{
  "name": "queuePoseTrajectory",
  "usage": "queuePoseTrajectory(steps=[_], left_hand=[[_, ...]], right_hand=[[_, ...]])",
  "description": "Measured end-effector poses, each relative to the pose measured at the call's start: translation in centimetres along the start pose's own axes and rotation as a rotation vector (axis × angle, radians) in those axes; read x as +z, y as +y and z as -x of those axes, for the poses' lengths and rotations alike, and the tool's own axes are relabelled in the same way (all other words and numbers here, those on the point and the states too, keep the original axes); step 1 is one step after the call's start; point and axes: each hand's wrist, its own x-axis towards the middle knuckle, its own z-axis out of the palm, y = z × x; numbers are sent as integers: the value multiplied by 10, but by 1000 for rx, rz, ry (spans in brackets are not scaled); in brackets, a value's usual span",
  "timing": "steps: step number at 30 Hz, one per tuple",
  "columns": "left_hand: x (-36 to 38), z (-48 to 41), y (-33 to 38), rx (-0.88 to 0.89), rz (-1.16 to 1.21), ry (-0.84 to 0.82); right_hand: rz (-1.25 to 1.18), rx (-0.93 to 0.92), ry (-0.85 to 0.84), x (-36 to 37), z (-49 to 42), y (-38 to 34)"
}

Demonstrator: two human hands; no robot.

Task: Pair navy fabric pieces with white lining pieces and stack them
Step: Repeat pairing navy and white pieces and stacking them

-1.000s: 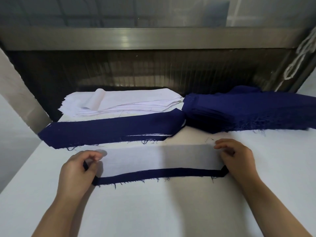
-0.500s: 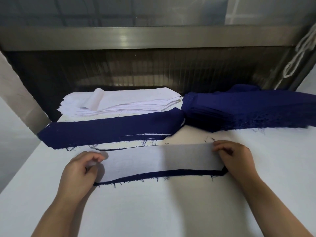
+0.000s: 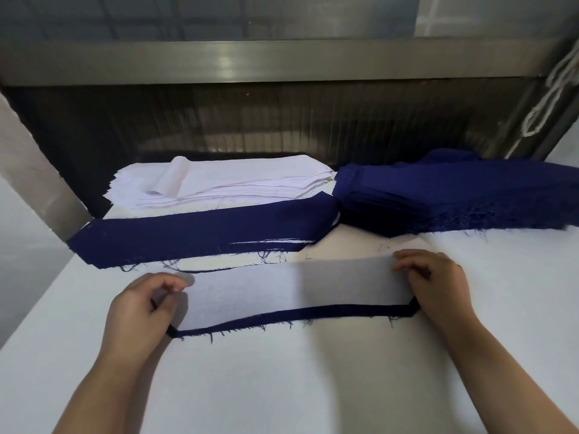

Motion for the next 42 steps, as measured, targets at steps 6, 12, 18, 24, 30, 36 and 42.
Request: queuePoseTrajectory(steps=[6,12,18,24,30,36,42], left_hand=[[-2,0,1,-39,24,11],[-2,1,3,-51,18,-9],[-4,1,2,-67,-10,-31],[-4,0,4,-90,-10,-18],[-5,1,6,-86,-48,-16],[-11,0,10,-27,-157,20],[-9,0,7,-83,-213,21]], right_hand=[[-19,55,26,-2,3,-5],[8,63,-13,-1,2,-4],[20,104,-49,-1,2,-2],[61,112,-54,-1,2,-4],[77,129,-71,-2,1,-5],[78,59,-44,-2,-1,-2],[289,94,57,-2,1,-3]])
